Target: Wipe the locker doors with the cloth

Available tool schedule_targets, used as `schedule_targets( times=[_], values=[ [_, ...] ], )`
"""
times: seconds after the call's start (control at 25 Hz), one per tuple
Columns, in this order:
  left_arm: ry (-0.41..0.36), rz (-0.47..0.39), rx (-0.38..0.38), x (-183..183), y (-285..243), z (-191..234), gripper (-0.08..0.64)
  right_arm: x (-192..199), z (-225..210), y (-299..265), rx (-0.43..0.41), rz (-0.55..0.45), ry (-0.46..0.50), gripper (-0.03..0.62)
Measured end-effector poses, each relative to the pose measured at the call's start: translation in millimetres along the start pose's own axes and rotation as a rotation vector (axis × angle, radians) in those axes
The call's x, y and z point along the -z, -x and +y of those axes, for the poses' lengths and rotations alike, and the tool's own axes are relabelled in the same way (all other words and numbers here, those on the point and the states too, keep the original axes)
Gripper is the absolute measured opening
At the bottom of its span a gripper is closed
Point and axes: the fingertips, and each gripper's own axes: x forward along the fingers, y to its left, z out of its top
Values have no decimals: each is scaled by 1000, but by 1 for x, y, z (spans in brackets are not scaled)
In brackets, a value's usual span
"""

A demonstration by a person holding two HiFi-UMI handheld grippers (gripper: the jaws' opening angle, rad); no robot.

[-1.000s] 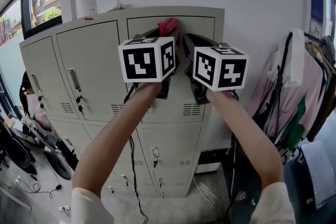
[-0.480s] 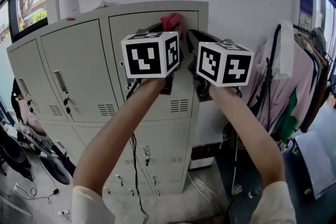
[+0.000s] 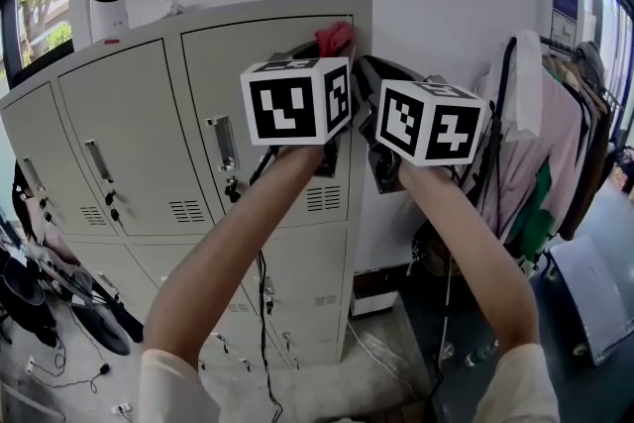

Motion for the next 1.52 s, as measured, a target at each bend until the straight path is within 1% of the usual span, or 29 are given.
schedule_targets(
  times=[0.08,0.2,0.24,0.4,0.56,0.72,0.92,1.12,1.32,1.52],
  values=[
    [17,-3,14,-1,-2,-5,121,1,-5,3,9,0,-1,2],
    [78,-16,37,5,7,-8,123,4,-9,9,12,-11,-37,2],
    [86,-20,37,9,12,-9,123,5,-10,12,14,-14,-41,2],
    [52,-29,27,15,30,-13,121,1,-10,19,19,-28,-25,3],
    [37,-33,6,12,48,-6,122,-4,12,14,-16,-42,-10,2],
    [19,-29,-38,9,65,9,122,-8,38,7,-61,-51,0,2],
    [55,-31,-103,10,99,39,123,-3,69,-4,-118,-46,-13,3],
    [39,-17,-192,13,127,75,123,2,101,-17,-180,-39,-25,2],
    [56,3,-243,16,148,102,123,4,129,-26,-225,-39,-38,2],
    [13,15,-313,11,164,129,122,10,157,-35,-270,-31,-41,2]
  ],
)
